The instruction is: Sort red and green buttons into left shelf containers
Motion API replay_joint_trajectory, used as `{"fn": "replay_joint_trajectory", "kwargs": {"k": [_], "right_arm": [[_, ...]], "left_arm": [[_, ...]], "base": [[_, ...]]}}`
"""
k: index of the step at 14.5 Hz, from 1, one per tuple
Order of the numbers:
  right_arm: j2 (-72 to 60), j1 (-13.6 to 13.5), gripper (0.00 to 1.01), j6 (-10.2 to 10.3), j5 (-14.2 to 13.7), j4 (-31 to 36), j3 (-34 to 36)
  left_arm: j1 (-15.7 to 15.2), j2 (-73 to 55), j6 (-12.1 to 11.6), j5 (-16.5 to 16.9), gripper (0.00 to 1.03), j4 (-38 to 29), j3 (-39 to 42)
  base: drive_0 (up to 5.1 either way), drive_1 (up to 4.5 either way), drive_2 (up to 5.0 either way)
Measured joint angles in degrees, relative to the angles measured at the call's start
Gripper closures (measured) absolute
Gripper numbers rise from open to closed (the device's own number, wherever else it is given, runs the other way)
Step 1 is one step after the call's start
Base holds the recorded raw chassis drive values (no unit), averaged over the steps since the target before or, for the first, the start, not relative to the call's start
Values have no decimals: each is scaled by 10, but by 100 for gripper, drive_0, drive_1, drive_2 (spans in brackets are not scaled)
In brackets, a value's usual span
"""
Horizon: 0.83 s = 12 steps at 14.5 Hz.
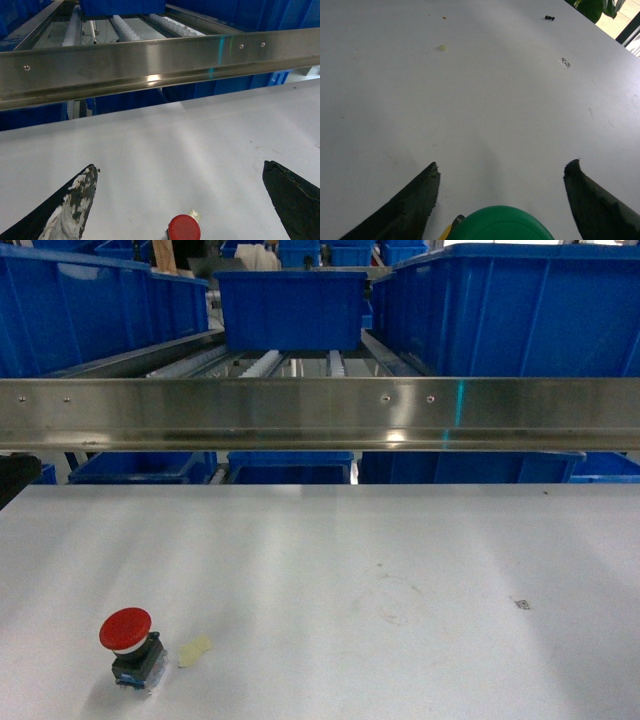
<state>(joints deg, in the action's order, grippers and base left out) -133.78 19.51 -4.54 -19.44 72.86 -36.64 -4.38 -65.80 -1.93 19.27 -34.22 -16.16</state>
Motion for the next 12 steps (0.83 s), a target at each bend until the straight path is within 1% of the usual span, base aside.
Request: {"fn": "replay_joint_trajectory", "kwargs": {"k": [2, 4, 5, 8, 10, 12], "right_arm": [[0, 0, 45, 0, 0, 0, 0], [0, 0, 69, 0, 0, 0, 0], [0, 0, 70, 0, 0, 0, 0], [6, 0, 70, 0, 2, 3, 5], [59, -4, 70, -2, 21, 4, 33], [153, -5, 70, -11, 57, -10, 62]], "left_arm": [[0, 0, 0, 0, 5, 0, 0], [0, 0, 0, 0, 5, 0, 0], [0, 0, 0, 0, 5, 0, 0], [0, 0, 0, 0, 5, 0, 0], [0, 0, 0, 0, 5, 0, 0], [0, 0, 0, 0, 5, 0, 0]], "base": [[0, 0, 0], [0, 0, 0], [0, 0, 0], [0, 0, 0], [0, 0, 0], [0, 0, 0]]}}
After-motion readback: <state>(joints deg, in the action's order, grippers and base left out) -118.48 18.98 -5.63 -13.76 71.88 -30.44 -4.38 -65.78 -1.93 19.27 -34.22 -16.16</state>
